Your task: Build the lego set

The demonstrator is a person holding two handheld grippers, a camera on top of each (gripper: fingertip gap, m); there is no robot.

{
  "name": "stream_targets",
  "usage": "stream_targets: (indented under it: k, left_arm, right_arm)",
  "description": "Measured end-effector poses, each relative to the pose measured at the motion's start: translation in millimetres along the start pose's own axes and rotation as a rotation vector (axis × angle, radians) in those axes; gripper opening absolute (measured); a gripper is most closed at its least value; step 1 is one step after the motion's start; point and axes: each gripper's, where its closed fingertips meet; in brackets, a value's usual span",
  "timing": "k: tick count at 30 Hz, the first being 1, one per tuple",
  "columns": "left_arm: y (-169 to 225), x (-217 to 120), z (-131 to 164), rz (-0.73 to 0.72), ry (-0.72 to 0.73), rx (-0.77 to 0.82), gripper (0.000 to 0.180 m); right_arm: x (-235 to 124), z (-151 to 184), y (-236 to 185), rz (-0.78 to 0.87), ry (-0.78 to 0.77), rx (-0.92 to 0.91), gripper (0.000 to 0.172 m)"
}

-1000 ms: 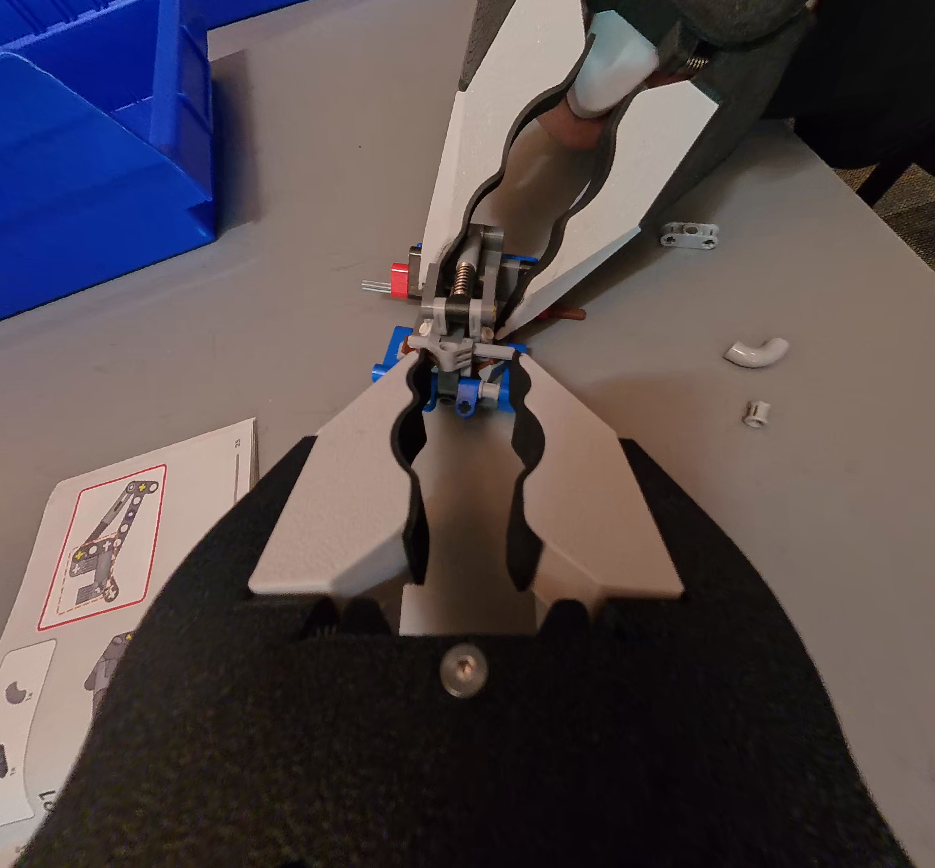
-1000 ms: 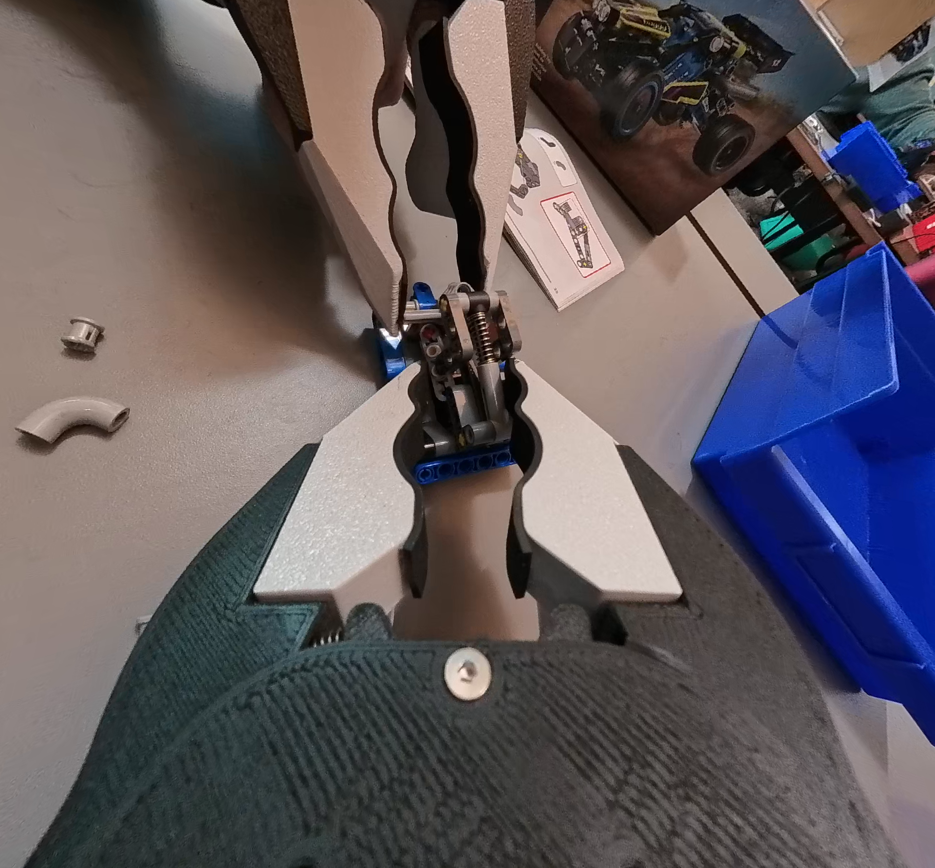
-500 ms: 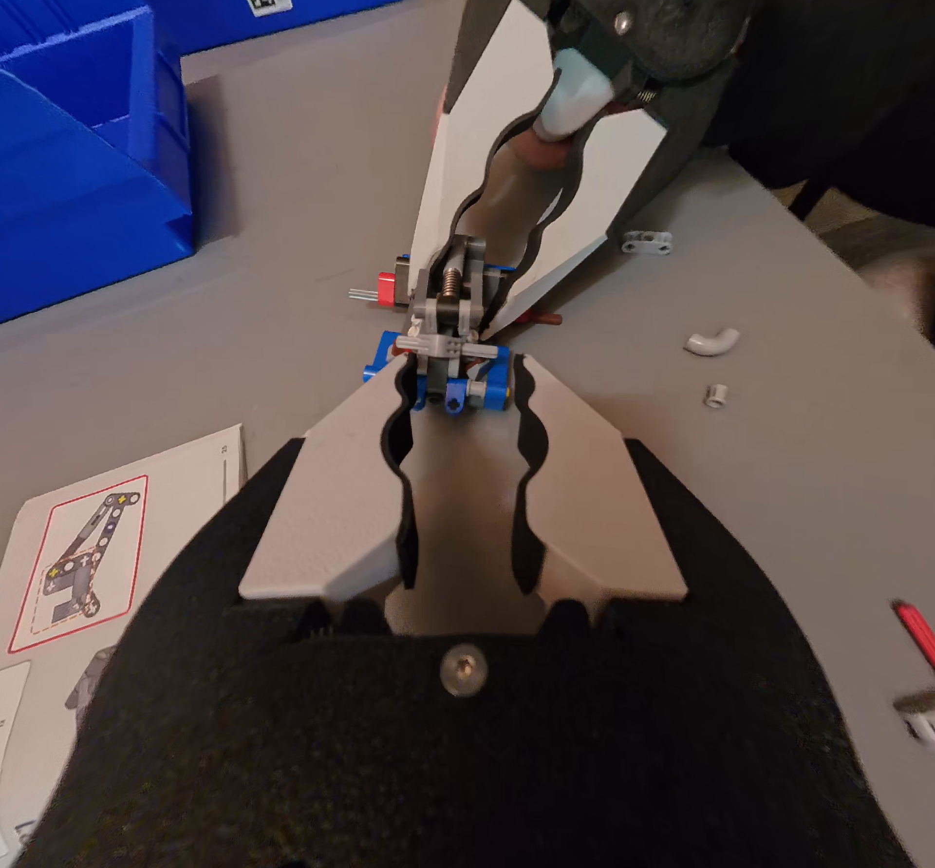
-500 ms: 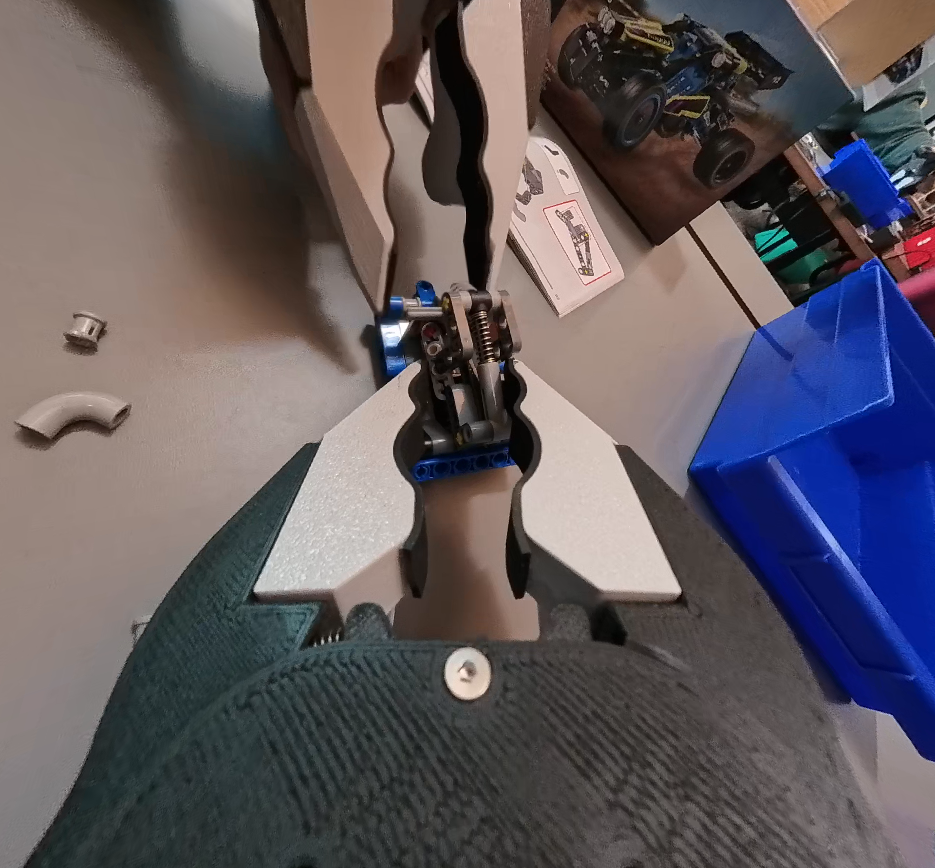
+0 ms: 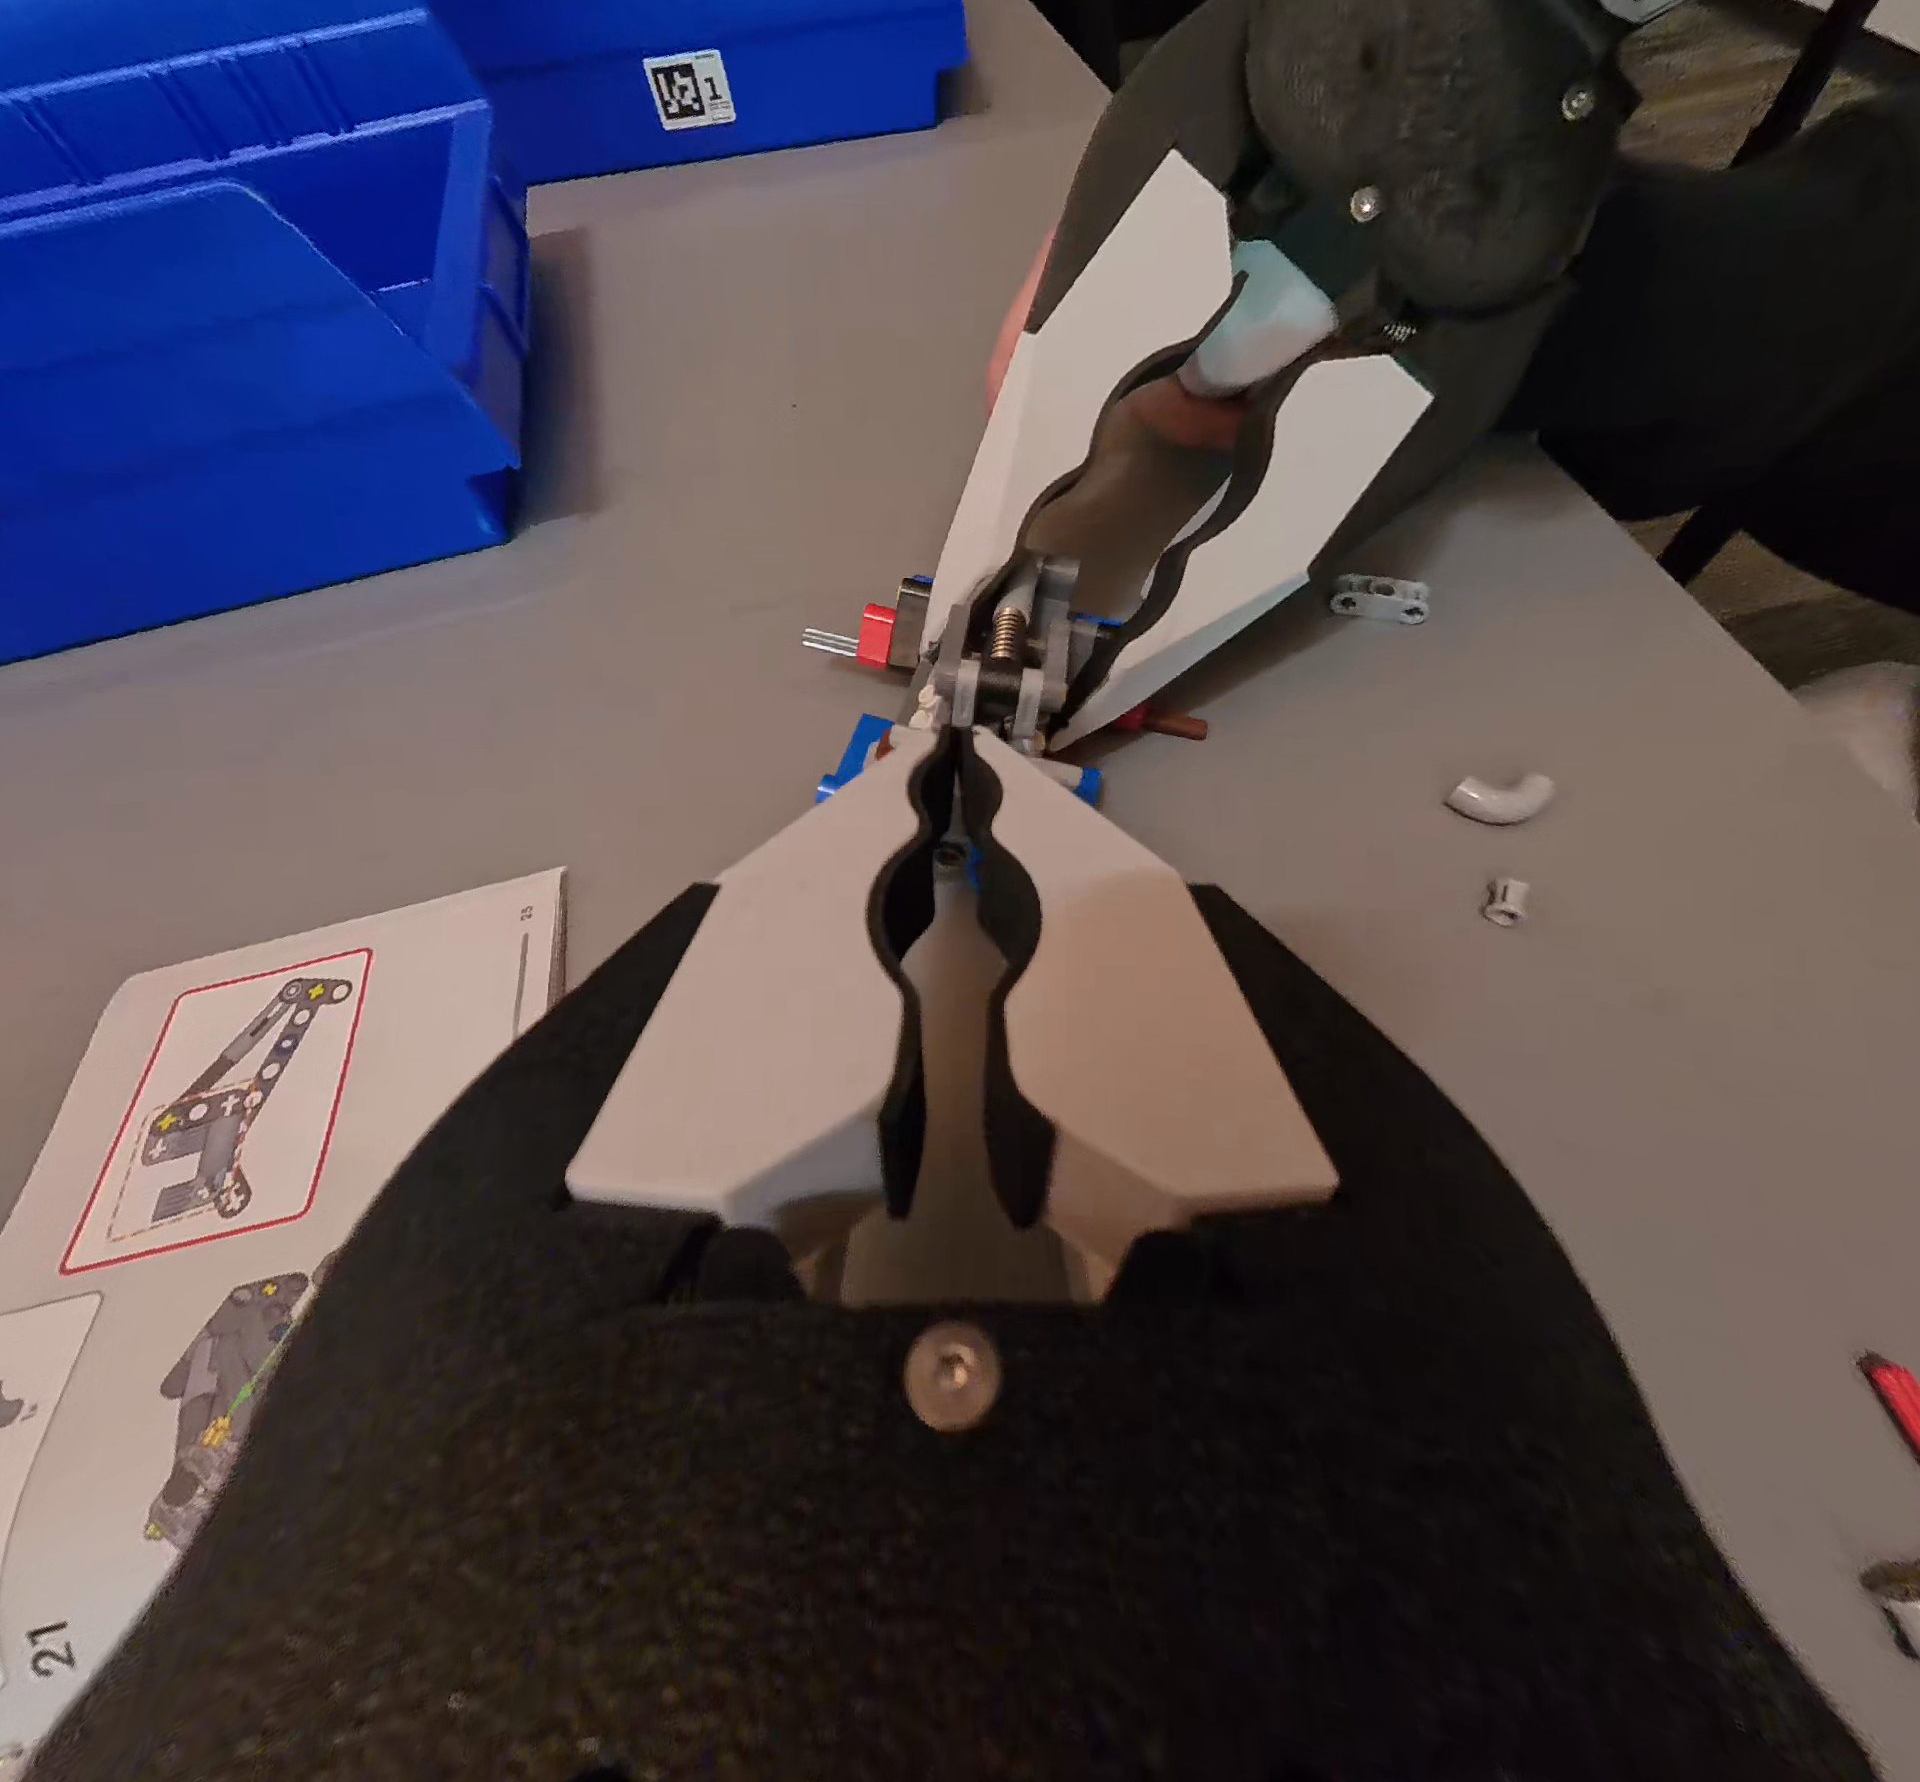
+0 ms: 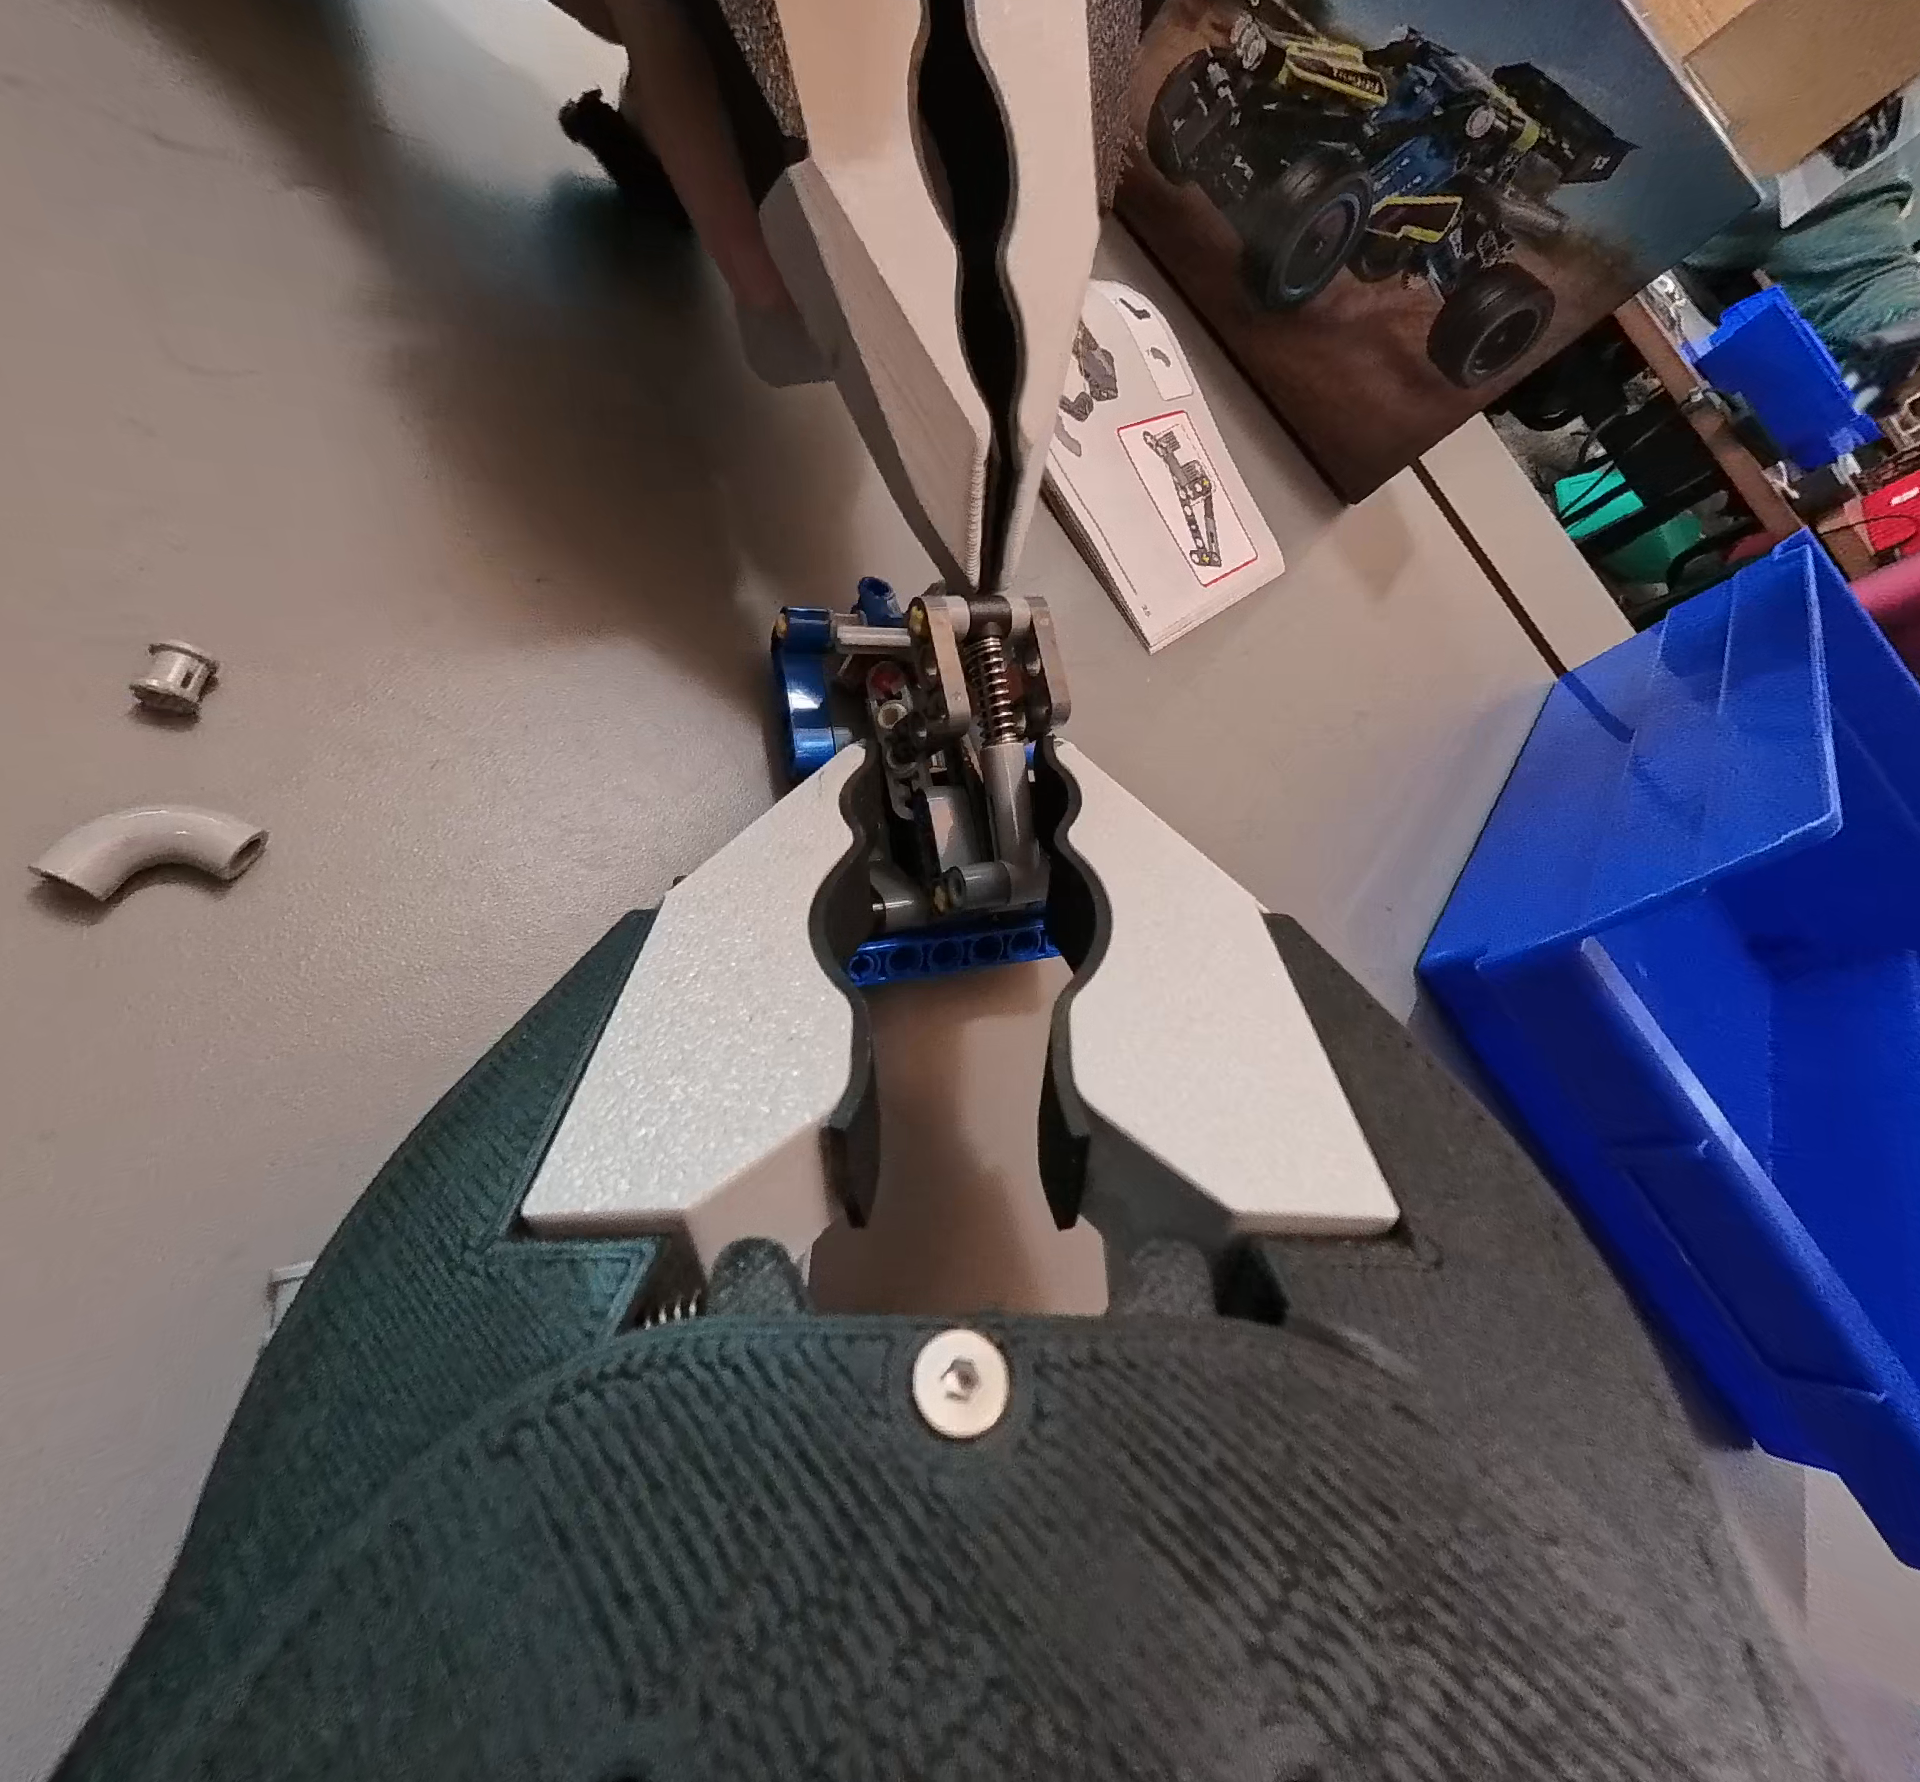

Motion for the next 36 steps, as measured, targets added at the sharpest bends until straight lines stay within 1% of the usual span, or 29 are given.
stream_targets:
  k: [8,9,12,13,15,17,21,23,27,30,34,36]
  left_arm:
    - [-0.8,0.3,0.8,-0.005,-0.007,-0.019,0.000]
    - [-0.6,-0.5,-1.0,0.000,0.003,-0.040,0.000]
    - [-4.1,-8.5,-15.0,0.019,0.107,-0.110,0.001]
    - [-4.1,-9.8,-15.7,0.025,0.115,-0.114,0.001]
    - [-3.6,-7.0,-8.6,0.014,0.065,-0.099,0.007]
    - [2.3,-1.3,0.8,0.023,-0.010,-0.084,0.007]
    - [9.3,5.5,11.7,-0.014,-0.097,-0.016,0.000]
    - [18.0,9.9,16.8,-0.010,-0.143,0.014,0.000]
    - [30.8,18.1,9.1,-0.027,-0.127,0.057,0.000]
    - [33.1,20.4,12.5,-0.025,-0.153,0.066,0.000]
    - [30.9,19.3,10.7,-0.023,-0.140,0.038,0.000]
    - [30.1,18.8,9.7,-0.018,-0.132,0.022,0.000]
  right_arm:
    - [0.4,-0.9,-0.7,-0.004,0.008,-0.020,0.025]
    - [-0.1,-0.4,-0.7,-0.006,0.009,-0.025,0.025]
    - [-2.3,-1.0,-3.5,-0.023,0.024,-0.047,0.025]
    - [-3.2,-1.1,-4.4,-0.027,0.029,-0.055,0.025]
    - [-5.4,-1.0,-6.6,-0.040,0.030,-0.061,0.025]
    - [-8.6,0.9,-7.5,-0.050,0.006,-0.072,0.025]
    - [-13.6,6.7,-4.8,-0.039,-0.058,-0.101,0.025]
    - [-15.3,8.4,-4.5,-0.035,-0.068,-0.104,0.025]
    - [-21.2,13.1,-4.8,-0.047,-0.079,-0.102,0.026]
    - [-24.1,11.9,-6.1,-0.062,-0.054,-0.077,0.026]
    - [-26.1,12.7,-5.6,-0.063,-0.061,-0.068,0.031]
    - [-31.3,7.0,-2.6,-0.053,-0.035,-0.060,0.036]
Point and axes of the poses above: each gripper's, where its closed fingertips meet, x out along the fingers, z out of its underside, y = z × x across the jaws, and after that the axes turned 4 degrees about -z, right-handed
